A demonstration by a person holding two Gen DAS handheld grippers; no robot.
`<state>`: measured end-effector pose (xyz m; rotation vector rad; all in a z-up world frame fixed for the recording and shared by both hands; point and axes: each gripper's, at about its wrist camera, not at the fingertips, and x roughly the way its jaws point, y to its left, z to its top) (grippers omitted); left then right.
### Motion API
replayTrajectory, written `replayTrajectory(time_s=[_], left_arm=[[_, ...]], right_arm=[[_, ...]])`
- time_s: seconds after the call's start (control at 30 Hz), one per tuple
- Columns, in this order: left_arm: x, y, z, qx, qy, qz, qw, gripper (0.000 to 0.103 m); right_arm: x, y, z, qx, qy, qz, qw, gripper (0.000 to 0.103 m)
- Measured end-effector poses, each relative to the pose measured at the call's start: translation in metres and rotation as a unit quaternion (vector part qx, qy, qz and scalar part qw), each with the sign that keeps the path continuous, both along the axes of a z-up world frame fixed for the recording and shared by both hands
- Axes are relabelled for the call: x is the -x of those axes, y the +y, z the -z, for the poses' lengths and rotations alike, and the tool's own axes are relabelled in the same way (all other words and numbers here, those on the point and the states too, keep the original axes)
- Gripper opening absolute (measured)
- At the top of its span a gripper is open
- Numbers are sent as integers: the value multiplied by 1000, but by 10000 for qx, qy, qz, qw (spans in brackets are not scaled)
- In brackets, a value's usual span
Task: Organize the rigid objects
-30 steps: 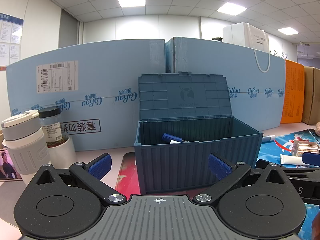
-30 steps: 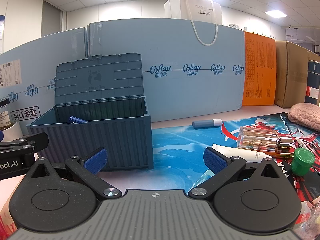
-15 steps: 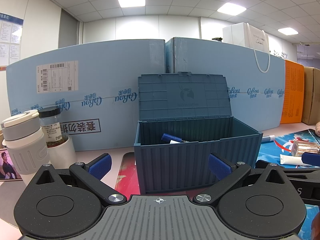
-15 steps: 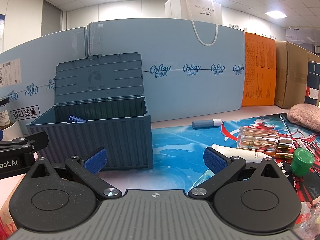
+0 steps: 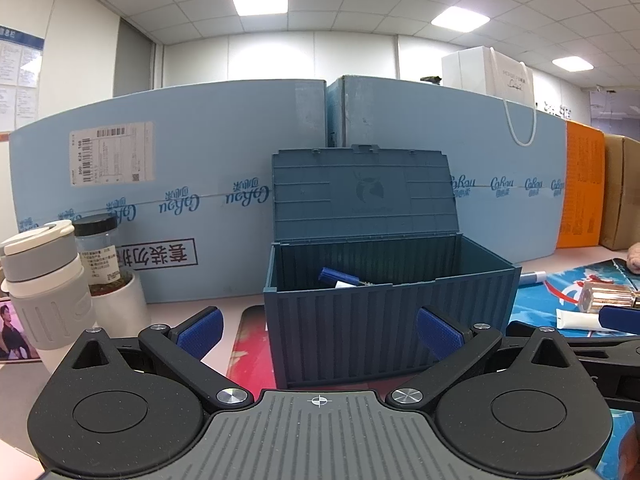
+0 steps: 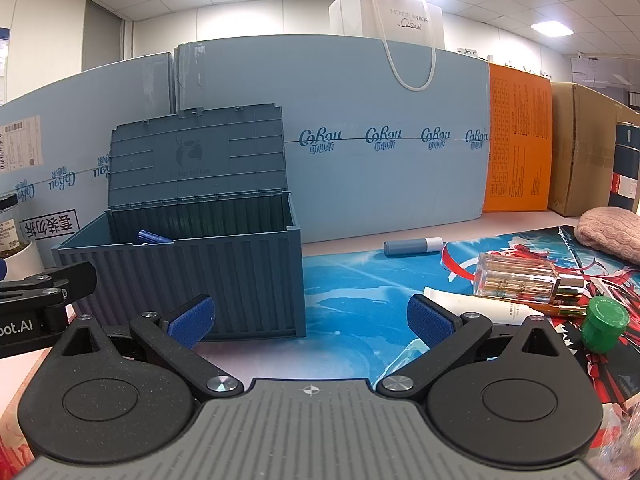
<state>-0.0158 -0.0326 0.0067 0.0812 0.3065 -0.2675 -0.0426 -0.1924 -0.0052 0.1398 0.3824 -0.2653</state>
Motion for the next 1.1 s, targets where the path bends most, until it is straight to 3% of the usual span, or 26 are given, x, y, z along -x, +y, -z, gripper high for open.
replayTrajectory(time_s=[1.1], left_arm=[[-1, 2, -1, 45, 27, -1, 10000, 103]], right_arm=[[-1, 2, 0, 69, 14, -3, 10000, 103]])
